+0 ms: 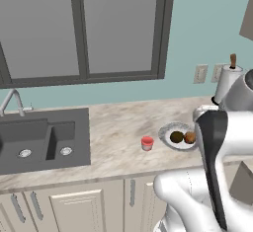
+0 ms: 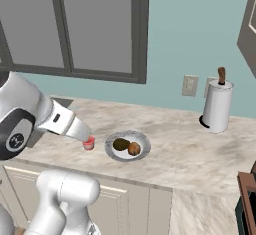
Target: Pick the avocado and bread from the counter and place them on the plate. Then pick the jam from the cabinet and place it next to the plate. Lastly close the cabinet door.
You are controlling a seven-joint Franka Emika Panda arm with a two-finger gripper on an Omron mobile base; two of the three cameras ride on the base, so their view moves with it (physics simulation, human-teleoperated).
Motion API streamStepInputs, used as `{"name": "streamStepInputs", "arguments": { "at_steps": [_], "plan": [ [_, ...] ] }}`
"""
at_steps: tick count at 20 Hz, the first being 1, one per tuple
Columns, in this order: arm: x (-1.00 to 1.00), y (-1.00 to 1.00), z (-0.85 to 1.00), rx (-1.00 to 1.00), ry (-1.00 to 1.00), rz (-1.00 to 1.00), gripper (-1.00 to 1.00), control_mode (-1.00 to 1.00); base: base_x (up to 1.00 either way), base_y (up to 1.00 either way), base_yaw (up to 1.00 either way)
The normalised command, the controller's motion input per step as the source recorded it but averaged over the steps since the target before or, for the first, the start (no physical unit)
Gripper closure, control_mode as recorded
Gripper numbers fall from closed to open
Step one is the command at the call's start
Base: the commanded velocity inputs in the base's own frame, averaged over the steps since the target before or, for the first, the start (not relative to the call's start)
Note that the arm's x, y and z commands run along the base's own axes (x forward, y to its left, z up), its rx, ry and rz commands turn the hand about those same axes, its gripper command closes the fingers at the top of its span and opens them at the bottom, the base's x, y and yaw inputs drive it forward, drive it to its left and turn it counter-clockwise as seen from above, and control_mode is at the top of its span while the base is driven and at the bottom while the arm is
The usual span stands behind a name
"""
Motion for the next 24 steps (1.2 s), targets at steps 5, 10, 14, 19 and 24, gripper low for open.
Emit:
{"name": "streamStepInputs", "arguments": {
  "at_steps": [5, 10, 14, 19, 24],
  "plan": [
    [-0.78, 0.04, 0.10, 0.00, -0.20, 0.00, -1.00, -1.00, 0.00, 0.00, 0.00],
    [-0.48, 0.14, 0.03, 0.00, -0.13, 0.13, -1.00, -1.00, 0.00, 0.00, 0.00],
    [-0.36, 0.15, 0.00, 0.00, -0.07, 0.21, -1.00, -1.00, 0.00, 0.00, 0.00],
    [-0.03, 0.29, 0.00, 0.00, 0.00, 0.25, -1.00, -1.00, 0.00, 0.00, 0.00],
    [0.00, 0.00, 0.00, 0.00, 0.00, 0.00, -1.00, 1.00, 0.27, 0.13, 0.02]
  ]
}}
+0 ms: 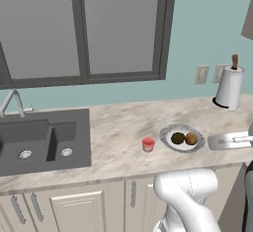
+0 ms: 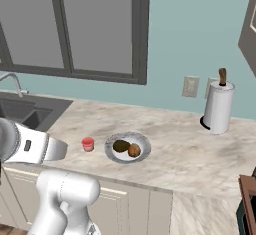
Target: Pick the avocado and bread from the counter and place them on the plate. Then pick the jam from the cabinet and place it next to the plate. Lastly close the cabinet door.
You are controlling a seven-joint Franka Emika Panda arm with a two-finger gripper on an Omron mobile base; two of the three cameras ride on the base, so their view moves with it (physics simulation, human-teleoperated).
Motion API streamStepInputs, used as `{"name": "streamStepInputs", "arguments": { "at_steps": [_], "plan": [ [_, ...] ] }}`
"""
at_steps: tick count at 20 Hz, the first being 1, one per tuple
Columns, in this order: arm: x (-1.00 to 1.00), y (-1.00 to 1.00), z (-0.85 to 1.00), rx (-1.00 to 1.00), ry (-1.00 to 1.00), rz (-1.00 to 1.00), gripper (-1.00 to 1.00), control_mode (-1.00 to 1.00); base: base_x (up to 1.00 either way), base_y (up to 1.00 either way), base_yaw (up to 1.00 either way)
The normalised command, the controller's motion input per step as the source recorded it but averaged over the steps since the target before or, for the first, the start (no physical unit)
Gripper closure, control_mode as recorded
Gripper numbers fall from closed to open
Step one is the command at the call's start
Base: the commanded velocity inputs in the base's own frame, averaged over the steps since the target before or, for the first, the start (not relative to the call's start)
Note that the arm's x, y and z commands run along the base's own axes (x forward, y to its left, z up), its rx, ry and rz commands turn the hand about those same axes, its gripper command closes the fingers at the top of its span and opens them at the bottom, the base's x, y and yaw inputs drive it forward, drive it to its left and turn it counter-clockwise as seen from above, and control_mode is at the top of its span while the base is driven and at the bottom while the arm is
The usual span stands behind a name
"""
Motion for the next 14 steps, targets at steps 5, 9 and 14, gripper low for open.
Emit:
{"name": "streamStepInputs", "arguments": {
  "at_steps": [5, 9, 14],
  "plan": [
    [0.00, 0.00, 0.00, 0.00, 0.00, 0.00, -1.00, 1.00, 0.33, 0.22, 0.00],
    [0.00, 0.00, 0.00, 0.00, 0.00, 0.00, -1.00, 1.00, 0.03, 0.08, -0.03],
    [0.00, 0.00, 0.00, 0.00, 0.00, 0.00, -1.00, 1.00, -0.26, 0.26, -0.02]
  ]
}}
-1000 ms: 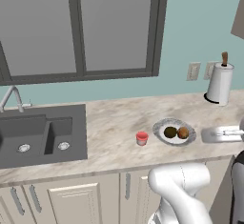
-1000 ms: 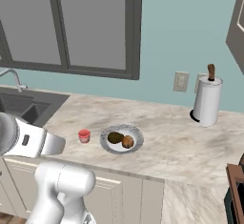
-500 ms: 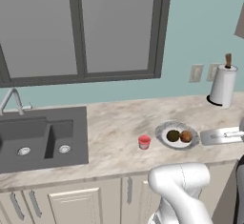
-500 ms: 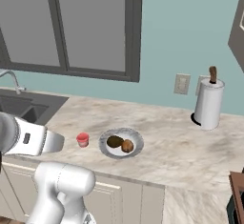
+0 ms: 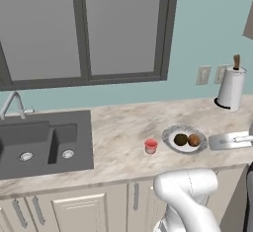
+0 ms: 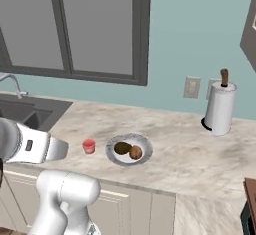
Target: Pick the avocado and bread from the counter and place them on the plate. Then pick the jam from the cabinet and place it next to the plate. Lastly close the cabinet door.
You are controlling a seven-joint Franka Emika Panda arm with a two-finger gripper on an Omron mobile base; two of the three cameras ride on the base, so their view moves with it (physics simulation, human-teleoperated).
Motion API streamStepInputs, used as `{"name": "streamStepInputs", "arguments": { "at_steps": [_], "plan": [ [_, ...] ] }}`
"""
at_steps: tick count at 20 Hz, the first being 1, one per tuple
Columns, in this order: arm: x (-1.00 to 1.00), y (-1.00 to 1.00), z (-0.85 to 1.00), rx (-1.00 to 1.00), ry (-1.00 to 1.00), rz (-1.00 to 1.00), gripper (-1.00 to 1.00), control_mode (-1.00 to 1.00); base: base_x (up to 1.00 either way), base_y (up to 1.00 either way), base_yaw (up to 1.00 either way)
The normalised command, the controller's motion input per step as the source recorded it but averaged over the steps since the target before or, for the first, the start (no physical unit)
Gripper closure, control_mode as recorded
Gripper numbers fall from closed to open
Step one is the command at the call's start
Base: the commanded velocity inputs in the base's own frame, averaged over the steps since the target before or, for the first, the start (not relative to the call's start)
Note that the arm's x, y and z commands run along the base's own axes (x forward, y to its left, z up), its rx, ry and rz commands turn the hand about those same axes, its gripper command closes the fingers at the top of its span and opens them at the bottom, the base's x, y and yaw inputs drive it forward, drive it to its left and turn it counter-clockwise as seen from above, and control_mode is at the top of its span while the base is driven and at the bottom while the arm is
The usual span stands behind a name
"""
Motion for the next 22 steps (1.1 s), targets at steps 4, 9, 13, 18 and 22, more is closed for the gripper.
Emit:
{"name": "streamStepInputs", "arguments": {
  "at_steps": [4, 9, 13, 18, 22],
  "plan": [
    [0.00, 0.00, 0.00, 0.00, 0.00, 0.00, -1.00, 1.00, -0.07, 0.92, 0.00],
    [0.00, 0.00, 0.00, 0.00, 0.00, 0.00, -1.00, 1.00, -0.11, 1.00, 0.00],
    [0.00, 0.00, 0.00, 0.00, 0.00, 0.00, -1.00, 1.00, -0.19, 0.87, -0.03],
    [0.00, 0.00, 0.00, 0.00, 0.00, 0.00, -1.00, 1.00, -0.45, 0.08, -0.30],
    [0.00, 0.00, 0.00, 0.00, 0.00, 0.00, -1.00, 1.00, -0.49, -0.14, -0.45]
  ]
}}
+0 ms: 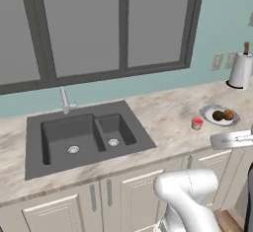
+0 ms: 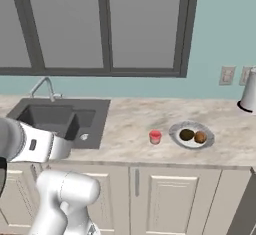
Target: Pick the avocado and bread from the counter and place them on the plate. Then pick the jam from the cabinet and place it next to the plate. Lastly close the cabinet door.
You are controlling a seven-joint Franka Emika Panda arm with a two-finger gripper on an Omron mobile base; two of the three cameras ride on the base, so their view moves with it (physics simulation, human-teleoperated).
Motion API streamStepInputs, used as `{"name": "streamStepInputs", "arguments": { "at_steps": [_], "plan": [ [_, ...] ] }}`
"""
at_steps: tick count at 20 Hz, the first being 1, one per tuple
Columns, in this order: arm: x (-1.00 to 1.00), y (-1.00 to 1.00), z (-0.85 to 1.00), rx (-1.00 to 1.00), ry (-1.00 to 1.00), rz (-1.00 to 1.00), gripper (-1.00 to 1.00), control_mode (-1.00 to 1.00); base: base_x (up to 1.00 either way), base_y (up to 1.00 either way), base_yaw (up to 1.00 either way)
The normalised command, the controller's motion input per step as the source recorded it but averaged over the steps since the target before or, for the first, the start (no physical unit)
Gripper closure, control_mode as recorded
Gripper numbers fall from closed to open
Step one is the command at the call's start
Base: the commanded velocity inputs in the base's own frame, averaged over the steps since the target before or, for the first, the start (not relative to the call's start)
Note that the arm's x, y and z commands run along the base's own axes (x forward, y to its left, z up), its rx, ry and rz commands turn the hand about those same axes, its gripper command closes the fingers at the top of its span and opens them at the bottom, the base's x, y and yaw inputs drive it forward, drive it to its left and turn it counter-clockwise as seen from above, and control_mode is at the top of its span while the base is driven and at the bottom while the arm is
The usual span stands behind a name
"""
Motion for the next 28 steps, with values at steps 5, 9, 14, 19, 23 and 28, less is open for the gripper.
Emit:
{"name": "streamStepInputs", "arguments": {
  "at_steps": [5, 9, 14, 19, 23, 28],
  "plan": [
    [0.00, 0.00, 0.00, 0.00, 0.00, 0.00, -1.00, 1.00, -0.48, -0.25, -0.48],
    [0.00, 0.00, 0.00, 0.00, 0.00, 0.00, -1.00, 1.00, -0.38, -0.04, -0.56],
    [0.00, 0.00, 0.00, 0.00, 0.00, 0.00, -1.00, 1.00, -0.25, 0.00, -0.60],
    [0.00, 0.00, 0.00, 0.00, 0.00, 0.00, -1.00, 1.00, -0.26, 0.05, -0.57],
    [0.00, 0.00, 0.00, 0.00, 0.00, 0.00, -1.00, 1.00, -0.26, 0.08, -0.55],
    [0.00, 0.00, 0.00, 0.00, 0.00, 0.00, -1.00, 1.00, -0.24, 0.16, -0.49]
  ]
}}
